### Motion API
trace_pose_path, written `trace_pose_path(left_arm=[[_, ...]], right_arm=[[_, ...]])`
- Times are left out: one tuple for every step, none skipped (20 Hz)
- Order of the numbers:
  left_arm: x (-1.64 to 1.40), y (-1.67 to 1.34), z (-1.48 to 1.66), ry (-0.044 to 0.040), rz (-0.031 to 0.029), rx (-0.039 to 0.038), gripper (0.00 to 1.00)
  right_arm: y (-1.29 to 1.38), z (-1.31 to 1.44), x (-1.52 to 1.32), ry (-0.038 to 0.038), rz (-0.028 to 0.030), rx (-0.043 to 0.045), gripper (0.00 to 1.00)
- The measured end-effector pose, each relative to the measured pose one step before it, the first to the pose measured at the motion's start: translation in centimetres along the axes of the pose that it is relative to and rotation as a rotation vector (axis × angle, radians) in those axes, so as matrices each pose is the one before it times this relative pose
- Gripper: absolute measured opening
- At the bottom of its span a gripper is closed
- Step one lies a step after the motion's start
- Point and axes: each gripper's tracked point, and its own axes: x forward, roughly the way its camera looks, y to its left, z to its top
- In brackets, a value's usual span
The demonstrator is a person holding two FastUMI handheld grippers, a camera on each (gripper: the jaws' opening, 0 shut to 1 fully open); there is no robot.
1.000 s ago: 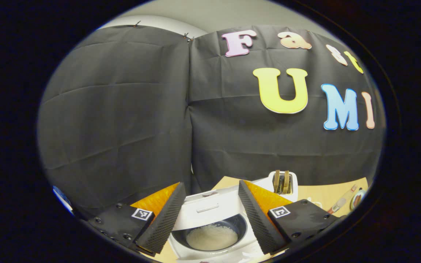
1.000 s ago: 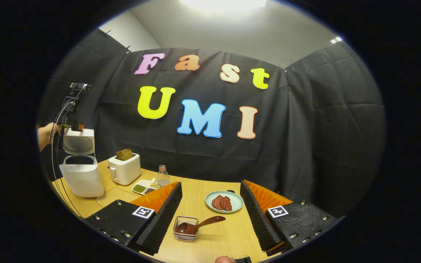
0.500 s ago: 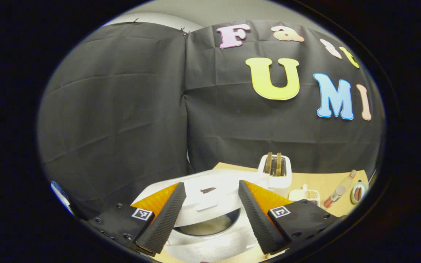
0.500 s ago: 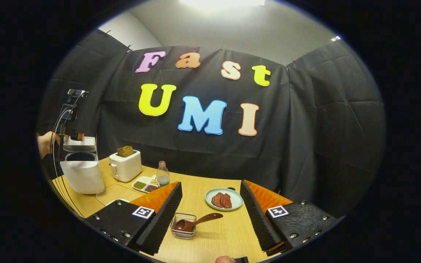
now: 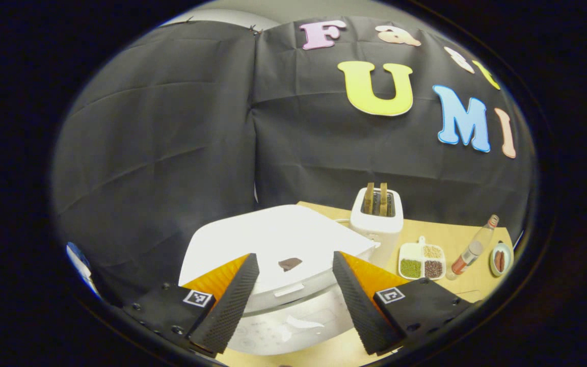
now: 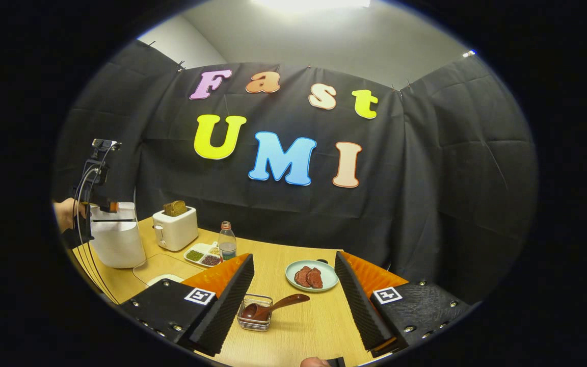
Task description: Close the left gripper, press the button to open the rice cooker; take a wooden spoon from the chopstick holder with the right hand, scoop a spoonful of rice and pour it into the rice cooker, then put the wooden spoon back into the chopstick holder.
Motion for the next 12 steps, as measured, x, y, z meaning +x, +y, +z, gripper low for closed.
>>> trace_pose_path(left_arm=[[0.139, -0.093, -0.288, 0.00756, -0.00118, 0.00173, 1.0], [0.265, -0.04, -0.391, 0.00752, -0.00151, -0.00201, 1.0], [-0.013, 0.019, -0.401, 0.01165, -0.00126, -0.00833, 1.0], [0.083, 0.076, -0.336, 0.01268, -0.00246, -0.01336, 1.0], [0.129, 0.025, -0.428, 0.01354, -0.00234, -0.01765, 1.0], [0.01, 0.056, -0.56, 0.01916, -0.00322, -0.01619, 0.99], [0.149, -0.062, -0.411, 0.01849, -0.00409, -0.00881, 0.99], [0.071, -0.254, -0.466, 0.00945, -0.0011, 0.00346, 0.98], [0.059, -0.134, -0.053, -0.00171, 0.00293, 0.01524, 0.98], [-0.022, -0.085, -0.276, 0.00385, -0.00034, 0.00556, 0.98], [-0.457, 0.056, -0.67, 0.01636, -0.0022, -0.02079, 0.97], [-0.43, 0.125, 0.112, -0.00176, 0.00192, -0.01898, 0.98]], right_arm=[[0.063, -0.035, -0.087, 0.00066, 0.00057, 0.00405, 0.97], [-0.04, -0.055, -0.087, 0.00013, -0.00141, 0.0002, 0.97], [-0.106, -0.071, -0.083, 0.00109, -0.00239, -0.00218, 0.97], [-0.076, -0.11, -0.04, 0.00171, -0.00163, -0.00171, 0.97], [-0.02, -0.015, -0.099, 0.0017, -0.0012, 0.00001, 0.97], [-0.033, 0.02, -0.066, -0.00067, -0.00139, 0.00182, 0.97], [-0.058, 0.02, -0.023, 0.00006, -0.0019, 0.00194, 0.97], [-0.018, 0.017, 0.034, -0.00042, -0.00149, 0.00222, 0.97], [-0.041, 0.037, -0.025, 0.00027, -0.00209, 0.00162, 0.97], [-0.066, -0.092, 0.02, 0.00093, -0.0025, 0.00161, 0.97], [0.061, -0.003, 0.038, 0.00117, -0.0004, 0.00424, 0.97], [0.133, -0.034, 0.084, 0.00228, 0.00044, 0.00635, 0.97]])
